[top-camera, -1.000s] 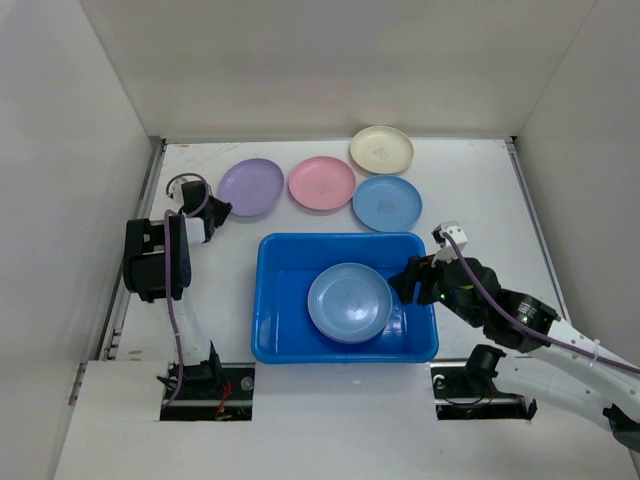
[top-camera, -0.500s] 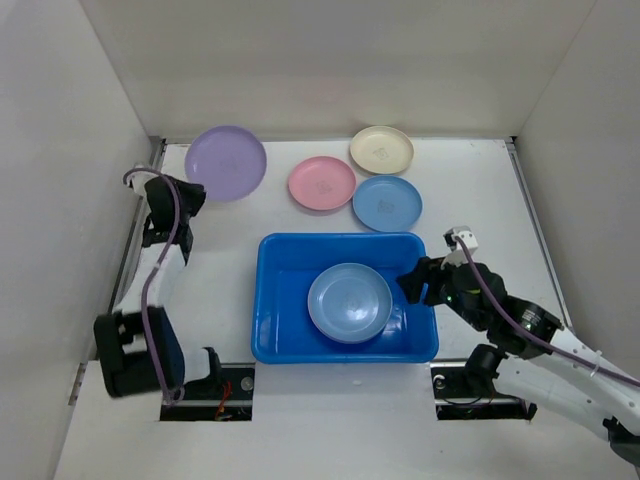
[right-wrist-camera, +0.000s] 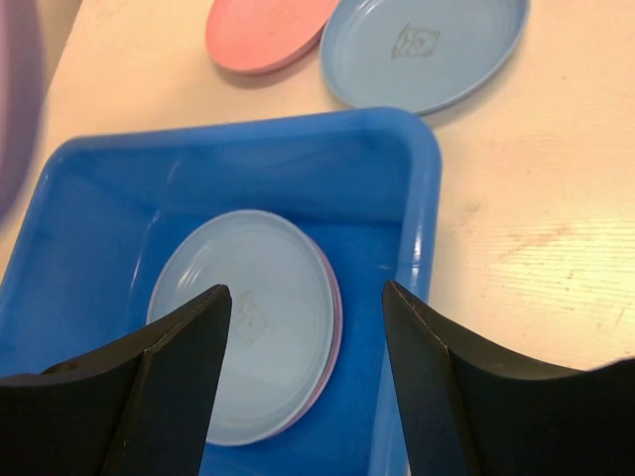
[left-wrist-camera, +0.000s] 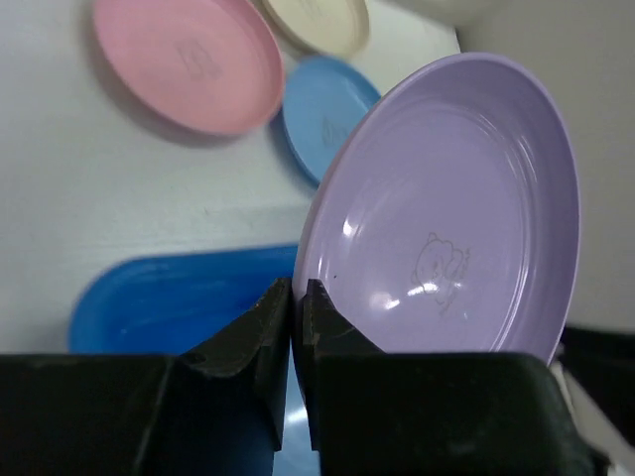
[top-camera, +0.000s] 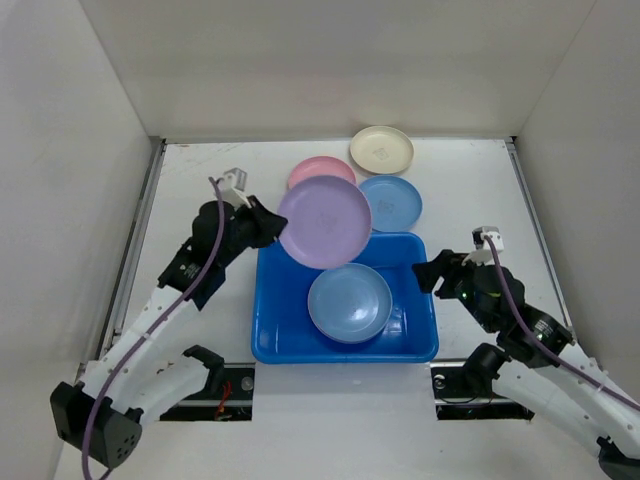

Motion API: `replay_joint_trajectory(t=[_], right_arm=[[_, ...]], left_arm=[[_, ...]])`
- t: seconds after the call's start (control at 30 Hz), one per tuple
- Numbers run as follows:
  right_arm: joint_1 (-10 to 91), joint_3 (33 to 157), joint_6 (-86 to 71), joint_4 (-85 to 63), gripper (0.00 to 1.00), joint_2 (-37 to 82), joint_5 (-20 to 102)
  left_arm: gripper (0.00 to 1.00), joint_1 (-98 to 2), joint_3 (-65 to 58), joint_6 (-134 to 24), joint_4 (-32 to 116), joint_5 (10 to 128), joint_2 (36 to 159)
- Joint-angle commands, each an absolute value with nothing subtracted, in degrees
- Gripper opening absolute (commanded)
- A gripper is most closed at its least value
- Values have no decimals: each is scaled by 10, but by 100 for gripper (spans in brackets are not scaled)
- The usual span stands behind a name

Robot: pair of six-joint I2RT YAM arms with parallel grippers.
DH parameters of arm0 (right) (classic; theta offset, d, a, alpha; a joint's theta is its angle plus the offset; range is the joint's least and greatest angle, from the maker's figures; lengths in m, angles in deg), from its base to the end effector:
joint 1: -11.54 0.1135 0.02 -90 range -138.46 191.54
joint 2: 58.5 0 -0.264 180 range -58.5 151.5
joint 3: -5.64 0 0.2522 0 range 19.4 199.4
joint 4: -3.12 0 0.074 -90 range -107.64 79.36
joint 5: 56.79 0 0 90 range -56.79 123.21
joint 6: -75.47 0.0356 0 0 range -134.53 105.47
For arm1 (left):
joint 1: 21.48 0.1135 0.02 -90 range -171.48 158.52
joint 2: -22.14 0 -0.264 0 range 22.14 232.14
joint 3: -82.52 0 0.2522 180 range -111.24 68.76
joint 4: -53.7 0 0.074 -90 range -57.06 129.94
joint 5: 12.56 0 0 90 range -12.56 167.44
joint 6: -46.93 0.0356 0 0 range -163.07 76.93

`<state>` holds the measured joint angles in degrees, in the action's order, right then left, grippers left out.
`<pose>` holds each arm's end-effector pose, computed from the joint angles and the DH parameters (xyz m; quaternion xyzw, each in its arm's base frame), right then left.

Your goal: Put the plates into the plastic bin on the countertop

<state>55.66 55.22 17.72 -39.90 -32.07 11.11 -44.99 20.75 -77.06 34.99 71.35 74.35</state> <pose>0.0927 0.0712 0.2938 0.0265 0.8104 0.2253 0.5402 0.1956 -0.0892 0.3466 -0.0351 0.7601 -0.3469 0.5483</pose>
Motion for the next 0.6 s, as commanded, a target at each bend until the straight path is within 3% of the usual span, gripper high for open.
replay_joint_trajectory(t=[0.0,0.23,0.57], right_arm=[[540,547,180,-358,68,-337,101],[532,547,180,-355,68,-332,101],[532,546,178,-353,69,-326,101]], left_arm=[[5,-534,216,-730,301,739,731],[5,-695,236,-720,307,811,810],[7,-731,271,-723,353,831,897]])
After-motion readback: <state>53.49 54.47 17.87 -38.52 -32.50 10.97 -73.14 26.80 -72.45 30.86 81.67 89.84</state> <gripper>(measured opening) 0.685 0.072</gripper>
